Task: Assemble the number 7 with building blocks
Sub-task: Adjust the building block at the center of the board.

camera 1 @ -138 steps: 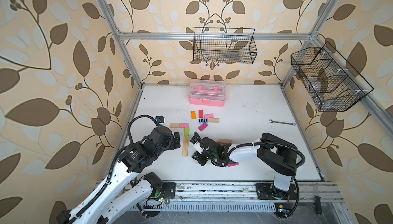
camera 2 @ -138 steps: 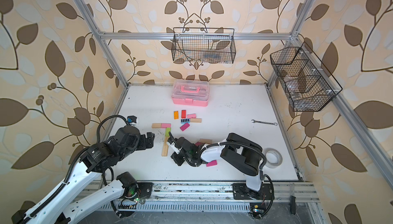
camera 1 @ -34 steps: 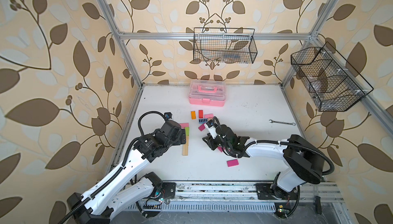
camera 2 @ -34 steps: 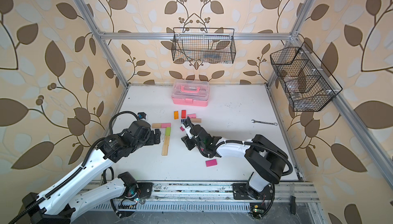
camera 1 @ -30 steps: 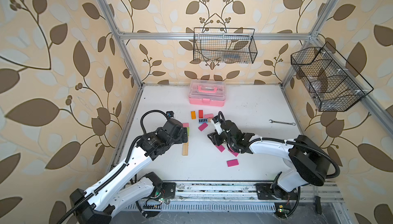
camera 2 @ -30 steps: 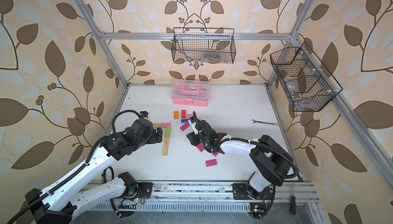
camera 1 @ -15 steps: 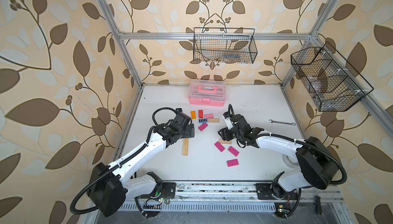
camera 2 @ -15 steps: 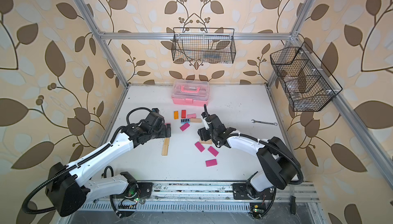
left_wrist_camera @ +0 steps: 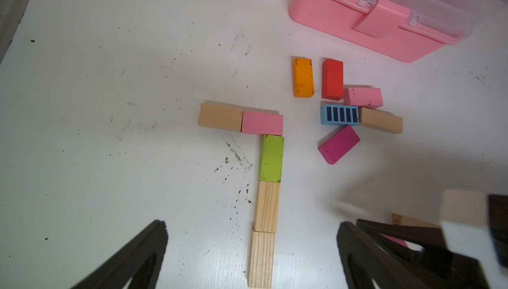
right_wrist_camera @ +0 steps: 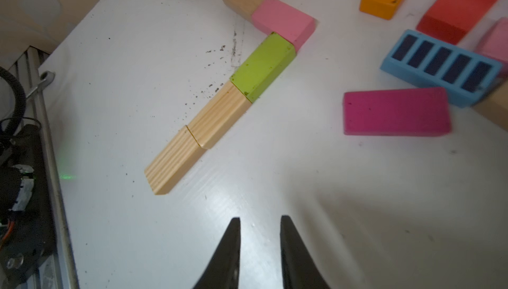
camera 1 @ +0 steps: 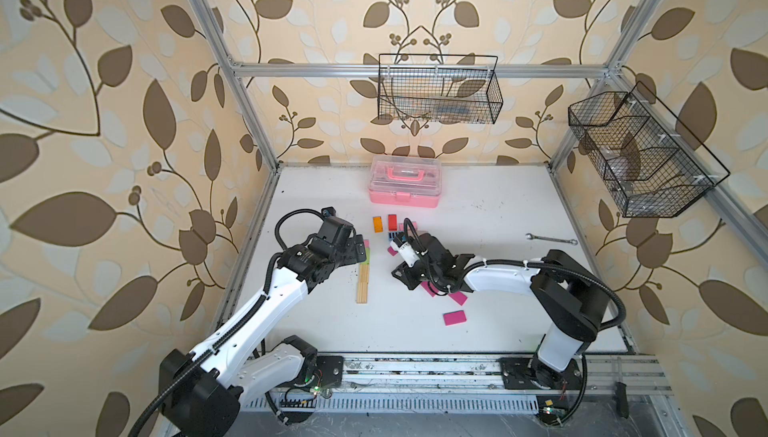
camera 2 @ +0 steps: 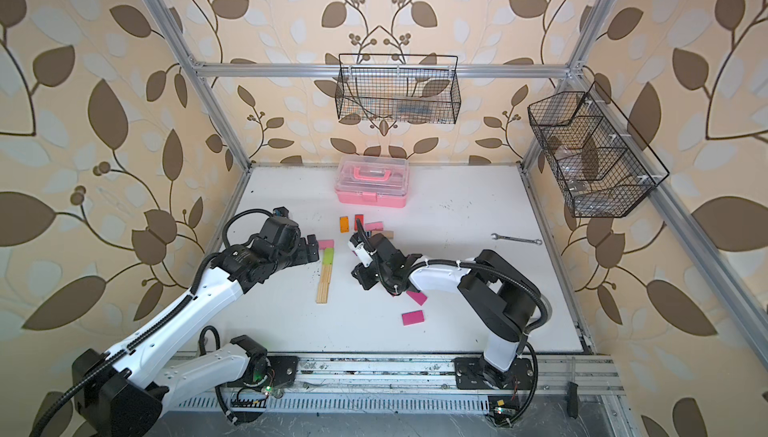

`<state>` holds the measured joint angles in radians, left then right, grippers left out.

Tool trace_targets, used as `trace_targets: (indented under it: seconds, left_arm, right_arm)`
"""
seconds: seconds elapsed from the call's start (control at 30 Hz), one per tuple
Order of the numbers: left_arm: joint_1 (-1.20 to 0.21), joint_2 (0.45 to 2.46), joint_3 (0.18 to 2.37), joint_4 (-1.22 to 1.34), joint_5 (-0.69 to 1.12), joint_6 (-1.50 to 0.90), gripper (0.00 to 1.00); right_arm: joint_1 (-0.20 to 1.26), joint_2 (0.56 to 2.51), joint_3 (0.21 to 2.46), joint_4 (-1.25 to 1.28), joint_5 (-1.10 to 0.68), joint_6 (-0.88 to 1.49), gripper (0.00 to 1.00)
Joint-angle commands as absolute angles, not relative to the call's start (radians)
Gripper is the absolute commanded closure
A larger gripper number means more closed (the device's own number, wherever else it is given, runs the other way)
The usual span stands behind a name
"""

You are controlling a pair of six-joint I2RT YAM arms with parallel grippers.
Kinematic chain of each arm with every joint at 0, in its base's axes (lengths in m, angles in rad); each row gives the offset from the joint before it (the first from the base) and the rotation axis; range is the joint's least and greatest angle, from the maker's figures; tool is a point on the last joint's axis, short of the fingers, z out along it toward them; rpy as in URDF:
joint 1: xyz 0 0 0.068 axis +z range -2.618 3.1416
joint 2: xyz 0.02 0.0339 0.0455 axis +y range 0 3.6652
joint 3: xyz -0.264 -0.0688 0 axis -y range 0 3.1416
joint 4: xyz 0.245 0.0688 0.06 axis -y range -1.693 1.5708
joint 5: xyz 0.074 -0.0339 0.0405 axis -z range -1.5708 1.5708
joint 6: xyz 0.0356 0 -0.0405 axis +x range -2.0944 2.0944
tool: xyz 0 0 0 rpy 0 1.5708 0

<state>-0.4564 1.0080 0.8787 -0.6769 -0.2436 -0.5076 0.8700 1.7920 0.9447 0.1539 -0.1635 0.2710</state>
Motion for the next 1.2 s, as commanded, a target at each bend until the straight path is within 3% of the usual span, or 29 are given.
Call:
trace_targets:
  seconds: [0.0, 0.4, 0.63, 1.17]
  left_arm:
    - [-0.446, 0.946, 0.869, -0.761, -0.288, -0.506, 0.01]
    - [-0.446, 0.874, 0.854, -0.795, -0.283, -0.525, 0.01]
    - [-0.446, 0.877, 0.854, -0.791, -0.279, -0.525, 0.01]
    - [-0.446, 0.871, 0.853, -0.794, -0.281, -0.524, 0.01]
  right_arm:
    - [0.895, 1.879, 1.015, 0.233, -0.205, 0.303, 0.78]
    - [0.925, 2.050, 1.154, 0.237, -0.215, 0.331, 0.80]
    - [0.924, 2.080, 1.167, 0.230, -0.205, 0.336, 0.85]
    - [0.926, 2.114, 1.181, 0.245, -0.211, 0.347, 0.86]
